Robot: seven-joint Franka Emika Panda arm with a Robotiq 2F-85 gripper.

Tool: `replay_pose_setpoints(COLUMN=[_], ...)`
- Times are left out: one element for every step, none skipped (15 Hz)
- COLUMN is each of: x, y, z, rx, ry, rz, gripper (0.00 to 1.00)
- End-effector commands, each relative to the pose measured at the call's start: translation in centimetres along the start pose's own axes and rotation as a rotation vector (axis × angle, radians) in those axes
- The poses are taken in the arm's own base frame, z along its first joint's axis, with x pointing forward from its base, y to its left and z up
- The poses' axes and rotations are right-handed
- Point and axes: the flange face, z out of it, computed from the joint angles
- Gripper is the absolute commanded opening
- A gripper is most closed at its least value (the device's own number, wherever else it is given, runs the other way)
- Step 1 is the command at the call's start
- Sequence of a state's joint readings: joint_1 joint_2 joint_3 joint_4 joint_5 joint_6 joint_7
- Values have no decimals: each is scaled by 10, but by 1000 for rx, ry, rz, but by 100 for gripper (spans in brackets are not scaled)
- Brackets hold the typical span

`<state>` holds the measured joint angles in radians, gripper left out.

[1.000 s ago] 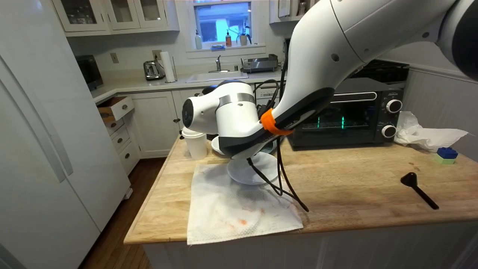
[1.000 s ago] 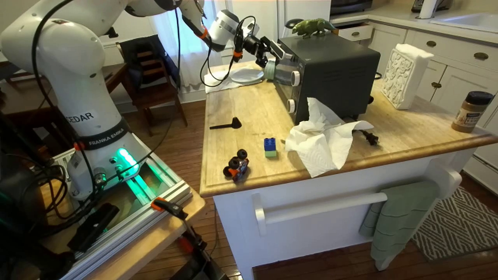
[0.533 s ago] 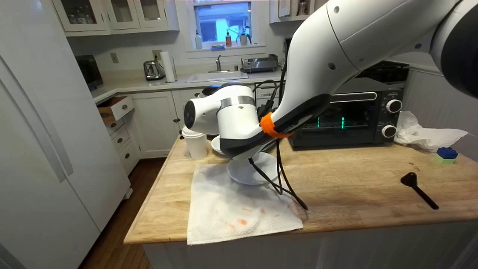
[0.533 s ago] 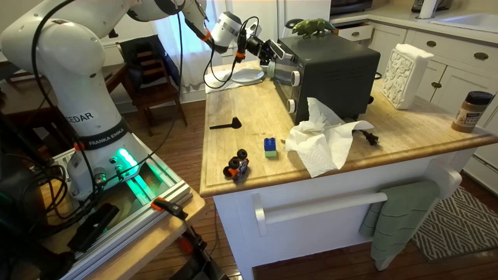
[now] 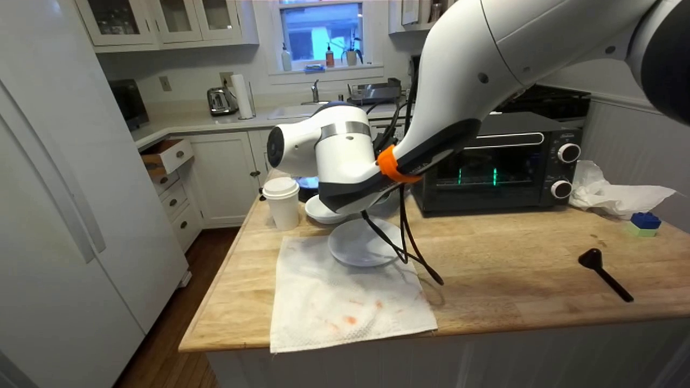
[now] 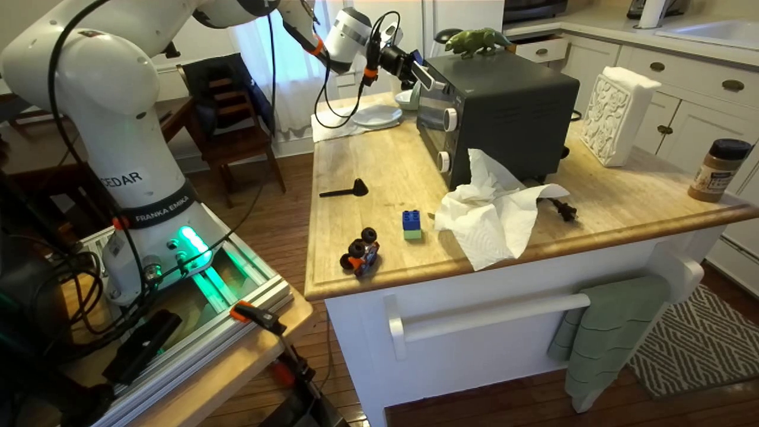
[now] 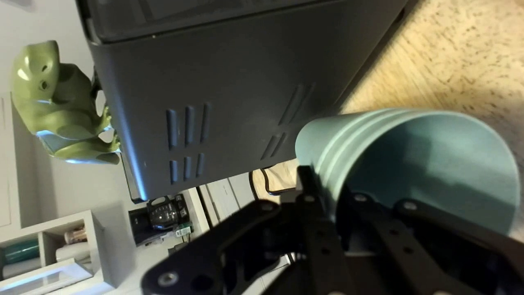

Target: Pick up the cups and set them straight

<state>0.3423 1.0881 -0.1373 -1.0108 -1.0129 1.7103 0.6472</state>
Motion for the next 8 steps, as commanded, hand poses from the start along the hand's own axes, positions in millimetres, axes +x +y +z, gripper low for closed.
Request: replay_pose_setpoints(x=[0, 0, -1, -1, -1, -2, -3, -4], y=[37, 46, 56, 66, 78, 88, 99, 111], z=[-19, -25, -31, -37, -41, -44, -46, -47], rx=[58, 73, 93, 119, 155, 187, 222, 266], ry=[-17, -18, -28, -32, -42, -57, -76, -95], rz=[-54, -71, -96, -113, -141, -167, -196, -228], gripper=[2, 2, 2, 2, 2, 2, 2, 2])
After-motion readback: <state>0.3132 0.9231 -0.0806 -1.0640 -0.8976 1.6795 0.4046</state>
